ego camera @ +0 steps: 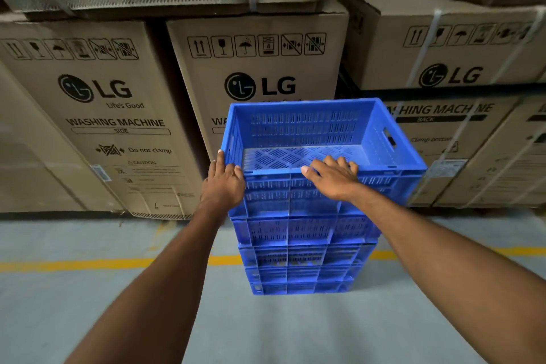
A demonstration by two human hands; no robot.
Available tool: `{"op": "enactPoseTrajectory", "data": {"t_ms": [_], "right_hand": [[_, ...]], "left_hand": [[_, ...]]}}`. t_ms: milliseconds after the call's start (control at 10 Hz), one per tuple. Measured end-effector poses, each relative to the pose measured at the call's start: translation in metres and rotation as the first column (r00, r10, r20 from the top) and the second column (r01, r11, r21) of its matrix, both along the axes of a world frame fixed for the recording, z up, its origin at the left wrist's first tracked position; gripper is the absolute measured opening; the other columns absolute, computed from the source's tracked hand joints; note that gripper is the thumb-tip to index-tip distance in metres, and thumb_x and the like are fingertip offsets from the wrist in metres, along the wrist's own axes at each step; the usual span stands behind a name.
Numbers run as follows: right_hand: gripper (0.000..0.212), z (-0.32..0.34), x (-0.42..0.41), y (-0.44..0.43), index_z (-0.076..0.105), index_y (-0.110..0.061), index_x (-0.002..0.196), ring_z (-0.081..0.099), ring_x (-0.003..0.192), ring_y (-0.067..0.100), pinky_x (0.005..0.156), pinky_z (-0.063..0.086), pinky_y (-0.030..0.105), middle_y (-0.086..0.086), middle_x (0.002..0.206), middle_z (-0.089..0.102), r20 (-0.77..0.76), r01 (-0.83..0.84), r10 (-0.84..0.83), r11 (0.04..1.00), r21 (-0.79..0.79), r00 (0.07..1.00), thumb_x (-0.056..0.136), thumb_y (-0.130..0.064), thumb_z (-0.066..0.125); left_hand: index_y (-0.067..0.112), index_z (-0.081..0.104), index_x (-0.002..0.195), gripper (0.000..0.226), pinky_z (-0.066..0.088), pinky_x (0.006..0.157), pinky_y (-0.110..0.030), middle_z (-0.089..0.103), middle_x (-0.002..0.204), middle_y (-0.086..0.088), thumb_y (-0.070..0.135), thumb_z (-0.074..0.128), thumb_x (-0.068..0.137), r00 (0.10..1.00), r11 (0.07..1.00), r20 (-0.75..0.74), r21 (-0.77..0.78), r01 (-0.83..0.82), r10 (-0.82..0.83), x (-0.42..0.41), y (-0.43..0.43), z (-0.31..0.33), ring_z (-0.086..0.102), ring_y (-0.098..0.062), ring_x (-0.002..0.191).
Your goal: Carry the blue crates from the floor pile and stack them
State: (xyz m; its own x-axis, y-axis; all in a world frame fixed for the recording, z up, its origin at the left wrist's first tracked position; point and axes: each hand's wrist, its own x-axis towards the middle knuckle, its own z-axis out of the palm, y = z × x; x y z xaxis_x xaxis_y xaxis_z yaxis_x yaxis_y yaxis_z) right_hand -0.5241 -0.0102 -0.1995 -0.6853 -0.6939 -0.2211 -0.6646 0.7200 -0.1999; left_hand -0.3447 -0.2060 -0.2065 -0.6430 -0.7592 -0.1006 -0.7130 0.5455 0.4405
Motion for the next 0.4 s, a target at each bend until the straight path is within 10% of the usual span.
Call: {"op": "enactPoseTrajectory", "data": {"t_ms": [100, 400], "right_hand": [[0.054, 0.019, 0.006, 0.030, 0.045, -0.033, 0.145, 0.032, 0.139, 0.028, 0.112, 0.019, 0.047, 0.001, 0.151, 0.044, 0.005, -0.020, 0.020, 0.997, -0.078, 1.000, 0.103, -0.062, 0.028], [0.032, 0.087, 0.038, 0.122, 0.060, -0.030, 0.126, 0.049, 0.126, 0.022, 0.102, 0.027, 0.045, -0.005, 0.132, 0.061, -0.155, 0.098, -0.190, 0.879, -0.467, 0.969, 0.097, -0.044, 0.057]], "left_hand": [[0.011, 0.029, 0.158, 0.077, 0.015, 0.123, -0.058, 0.016, 0.167, -0.015, 0.057, 0.007, 0.100, 0.977, 0.985, 0.119, 0.019, 0.174, -0.175, 0.018, -0.002, 0.005, 0.006, -0.041, 0.155], [0.030, 0.032, 0.154, 0.069, 0.050, 0.099, -0.057, 0.054, 0.149, -0.005, 0.059, 0.050, 0.093, 0.961, 0.997, -0.264, -0.031, 0.072, -0.078, 0.075, 0.076, 0.070, 0.058, -0.031, 0.127]]}}
